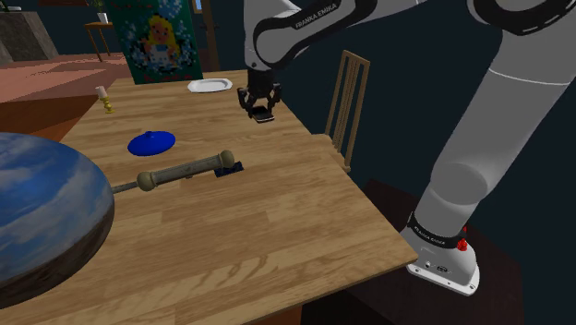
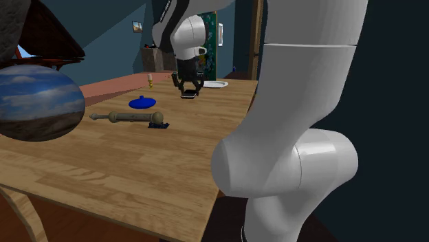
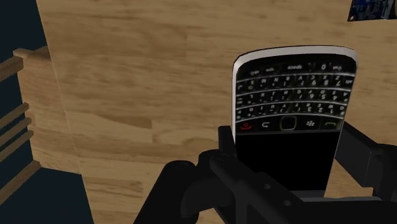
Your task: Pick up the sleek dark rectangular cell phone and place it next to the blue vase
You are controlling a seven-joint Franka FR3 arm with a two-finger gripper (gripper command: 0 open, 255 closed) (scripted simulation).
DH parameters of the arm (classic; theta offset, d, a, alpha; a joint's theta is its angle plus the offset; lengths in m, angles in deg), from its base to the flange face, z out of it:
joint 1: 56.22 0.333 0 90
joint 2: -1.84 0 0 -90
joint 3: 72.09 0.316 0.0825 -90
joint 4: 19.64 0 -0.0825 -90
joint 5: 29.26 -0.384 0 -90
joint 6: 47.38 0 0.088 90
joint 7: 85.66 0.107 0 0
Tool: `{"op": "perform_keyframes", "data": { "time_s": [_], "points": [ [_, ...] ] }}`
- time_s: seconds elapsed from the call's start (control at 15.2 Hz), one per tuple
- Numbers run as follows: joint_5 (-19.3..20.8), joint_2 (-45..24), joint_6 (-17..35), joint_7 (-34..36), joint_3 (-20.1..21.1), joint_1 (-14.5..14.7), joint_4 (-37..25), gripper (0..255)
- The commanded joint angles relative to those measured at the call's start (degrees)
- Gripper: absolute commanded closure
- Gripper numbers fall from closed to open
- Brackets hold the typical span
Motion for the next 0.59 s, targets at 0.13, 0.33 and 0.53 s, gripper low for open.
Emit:
{"op": "perform_keyframes", "data": {
  "time_s": [0.13, 0.33, 0.53],
  "points": [
    [3.46, -9.83, -2.73, 2.86, 0.8, 1.1, -11.78, 255],
    [5.79, -17.19, -5.74, 4.38, 0.89, 2.67, -21.55, 255],
    [7.86, -25.06, -9.61, 5.27, 0.65, 4.8, -32.82, 255]
  ]
}}
